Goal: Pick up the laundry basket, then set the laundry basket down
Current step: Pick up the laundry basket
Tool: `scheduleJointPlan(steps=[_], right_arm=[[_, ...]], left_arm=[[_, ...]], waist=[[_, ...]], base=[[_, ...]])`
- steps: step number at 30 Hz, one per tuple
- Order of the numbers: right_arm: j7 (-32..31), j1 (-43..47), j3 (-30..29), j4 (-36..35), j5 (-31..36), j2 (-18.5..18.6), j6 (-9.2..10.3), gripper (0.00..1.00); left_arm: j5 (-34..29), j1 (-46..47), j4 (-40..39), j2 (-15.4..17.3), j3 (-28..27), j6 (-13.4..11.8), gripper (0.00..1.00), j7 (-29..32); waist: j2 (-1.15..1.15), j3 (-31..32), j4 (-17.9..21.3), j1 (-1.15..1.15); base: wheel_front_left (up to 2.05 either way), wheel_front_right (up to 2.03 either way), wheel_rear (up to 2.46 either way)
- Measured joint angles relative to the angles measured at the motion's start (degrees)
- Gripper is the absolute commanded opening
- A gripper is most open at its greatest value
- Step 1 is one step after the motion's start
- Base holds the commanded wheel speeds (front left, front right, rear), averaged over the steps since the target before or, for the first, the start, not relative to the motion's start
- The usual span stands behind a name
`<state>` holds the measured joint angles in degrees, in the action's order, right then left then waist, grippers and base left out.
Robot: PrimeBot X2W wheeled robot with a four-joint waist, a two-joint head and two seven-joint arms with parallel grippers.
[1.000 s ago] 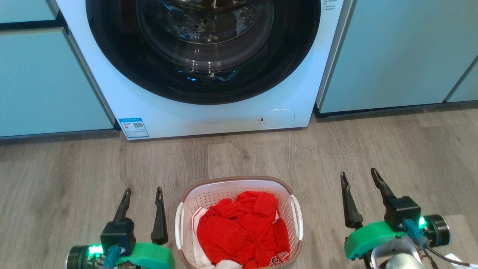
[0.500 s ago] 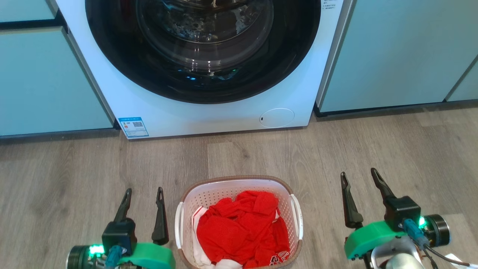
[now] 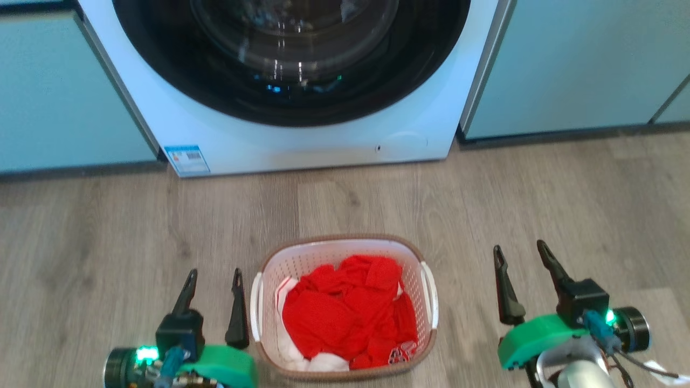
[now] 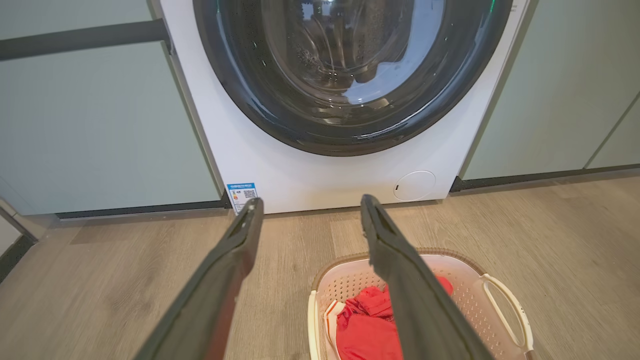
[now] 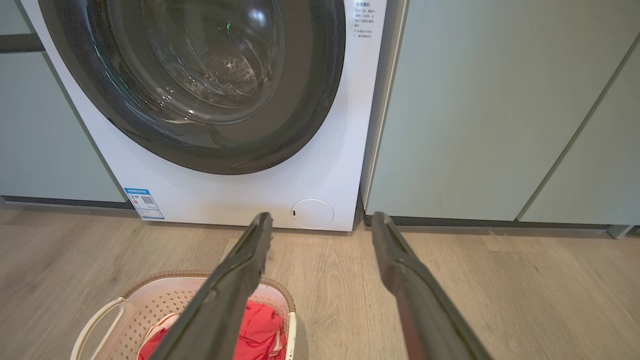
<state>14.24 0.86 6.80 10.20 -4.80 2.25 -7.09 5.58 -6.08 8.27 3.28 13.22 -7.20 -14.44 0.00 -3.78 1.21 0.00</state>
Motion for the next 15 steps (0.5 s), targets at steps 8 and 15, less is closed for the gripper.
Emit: scheduleJointPlan(steps=[8,15], right_arm=[[0.0,-7.9,-1.5,4.8,-1.1,0.1,0.00,1.00],[0.0,-15.0,-1.6,9.3,-3.0,1.6,0.00,1.00]], left_arm=[[0.0,8.9,4.4,-0.2,1.7,0.2,1.00,0.0],[1.0,17.0,9.6,-0.5,3.0,0.0,1.00,0.0]], waist=[[0.00,-7.7,-0.4,0.01],[0.00,-16.3,-0.9,0.02]], base=[[0.00,0.00,0.00],[0.00,0.00,0.00]])
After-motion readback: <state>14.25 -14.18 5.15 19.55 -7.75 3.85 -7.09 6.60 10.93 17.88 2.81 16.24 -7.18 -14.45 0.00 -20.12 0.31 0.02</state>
